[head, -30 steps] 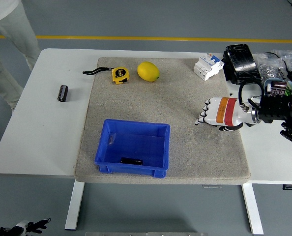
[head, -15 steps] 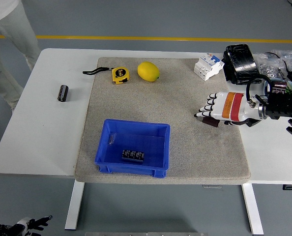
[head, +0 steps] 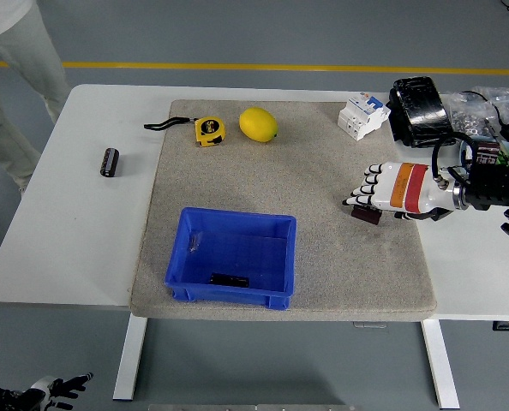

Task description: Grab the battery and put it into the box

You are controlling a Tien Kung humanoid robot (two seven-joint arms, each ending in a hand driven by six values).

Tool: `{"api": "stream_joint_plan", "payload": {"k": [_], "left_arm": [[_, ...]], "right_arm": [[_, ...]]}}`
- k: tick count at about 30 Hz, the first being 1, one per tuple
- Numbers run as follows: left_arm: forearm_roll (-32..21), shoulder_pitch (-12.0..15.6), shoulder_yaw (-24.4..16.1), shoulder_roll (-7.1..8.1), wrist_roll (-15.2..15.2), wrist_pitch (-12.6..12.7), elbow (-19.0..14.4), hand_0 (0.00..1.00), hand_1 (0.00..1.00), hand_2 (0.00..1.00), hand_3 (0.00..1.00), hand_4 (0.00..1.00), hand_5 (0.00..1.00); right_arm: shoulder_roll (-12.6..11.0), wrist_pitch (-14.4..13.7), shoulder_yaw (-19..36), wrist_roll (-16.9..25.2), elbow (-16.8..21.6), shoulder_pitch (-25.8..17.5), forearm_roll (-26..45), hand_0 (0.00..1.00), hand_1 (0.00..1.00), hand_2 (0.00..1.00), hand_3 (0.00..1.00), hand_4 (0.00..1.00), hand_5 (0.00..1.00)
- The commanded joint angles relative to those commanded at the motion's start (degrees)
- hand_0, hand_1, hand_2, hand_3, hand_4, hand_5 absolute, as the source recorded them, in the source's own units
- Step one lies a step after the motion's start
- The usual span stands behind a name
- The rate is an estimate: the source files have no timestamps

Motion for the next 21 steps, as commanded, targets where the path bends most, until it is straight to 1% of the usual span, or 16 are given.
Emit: {"api": "stream_joint_plan", "payload": {"k": [3,4,16,17,21], "left_arm": [[-0.1,0.0,0.2,-0.02,0.0,0.0,0.0,0.746,0.751,0.797,0.647,0.723,0.641],[-0.1,0.0,0.2,-0.03,0.0,0.0,0.0,0.746,0.754,0.798,0.649,0.721,0.638],[0.4,0.2,-0.2,-0.15,0.1,-0.1,0.0,0.748,0.758,0.799,0.649,0.723,0.642],[0.5,0.3,-0.2,-0.15,0.1,-0.1,0.0,0.748,0.760,0.800,0.649,0.721,0.639],[0.5,0.2,0.0,-0.15,0.2,-0.3,-0.1,0.748,0.760,0.800,0.649,0.721,0.639]], "right_arm": [[0.2,-0.2,-0.1,-0.1,-0.2,-0.2,0.0,0.841,0.805,0.892,0.969,0.816,0.008],[0.3,-0.2,0.0,-0.2,-0.2,-0.3,0.1,0.829,0.795,0.881,0.942,0.816,0.005],[1.4,-0.3,-0.3,-0.6,-1.1,-1.1,1.3,0.809,0.780,0.869,0.931,0.814,0.006],[1.5,-0.3,-0.4,-0.7,-1.2,-1.2,1.5,0.795,0.761,0.853,0.907,0.814,0.009],[1.8,-0.8,-0.7,-0.9,-1.7,-1.4,2.3,0.795,0.761,0.853,0.907,0.814,0.009]]}}
